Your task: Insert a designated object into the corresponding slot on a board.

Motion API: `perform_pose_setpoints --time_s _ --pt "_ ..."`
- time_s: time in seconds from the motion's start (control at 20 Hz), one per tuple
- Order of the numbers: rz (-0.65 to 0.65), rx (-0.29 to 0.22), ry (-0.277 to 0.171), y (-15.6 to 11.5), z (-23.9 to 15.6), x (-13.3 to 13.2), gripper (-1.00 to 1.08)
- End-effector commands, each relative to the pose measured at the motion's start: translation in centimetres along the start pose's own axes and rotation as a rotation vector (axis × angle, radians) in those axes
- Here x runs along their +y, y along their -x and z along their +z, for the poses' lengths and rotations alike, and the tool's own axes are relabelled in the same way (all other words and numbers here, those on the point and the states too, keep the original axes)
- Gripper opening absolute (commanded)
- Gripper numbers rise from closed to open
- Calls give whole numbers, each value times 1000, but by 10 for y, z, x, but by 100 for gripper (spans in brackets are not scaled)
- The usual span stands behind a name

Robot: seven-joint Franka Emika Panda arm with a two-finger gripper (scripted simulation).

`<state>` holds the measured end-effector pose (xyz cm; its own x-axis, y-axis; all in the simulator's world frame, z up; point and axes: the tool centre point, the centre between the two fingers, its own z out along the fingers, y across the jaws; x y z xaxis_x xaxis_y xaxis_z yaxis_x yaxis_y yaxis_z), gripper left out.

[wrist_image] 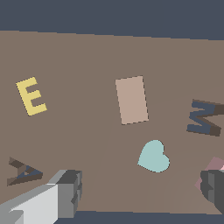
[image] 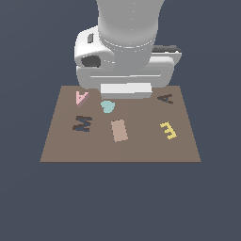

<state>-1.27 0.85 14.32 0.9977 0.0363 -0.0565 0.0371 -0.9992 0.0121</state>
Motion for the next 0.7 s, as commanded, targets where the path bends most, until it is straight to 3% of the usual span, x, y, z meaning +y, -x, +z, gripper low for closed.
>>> perform_pose_setpoints --time_s 0.0,0.3,0.65 --pt "0 0 0 0 0 0 100" --pt "16 4 -1 4 7 12 100" --pt "75 19 -5 19 32 55 100"
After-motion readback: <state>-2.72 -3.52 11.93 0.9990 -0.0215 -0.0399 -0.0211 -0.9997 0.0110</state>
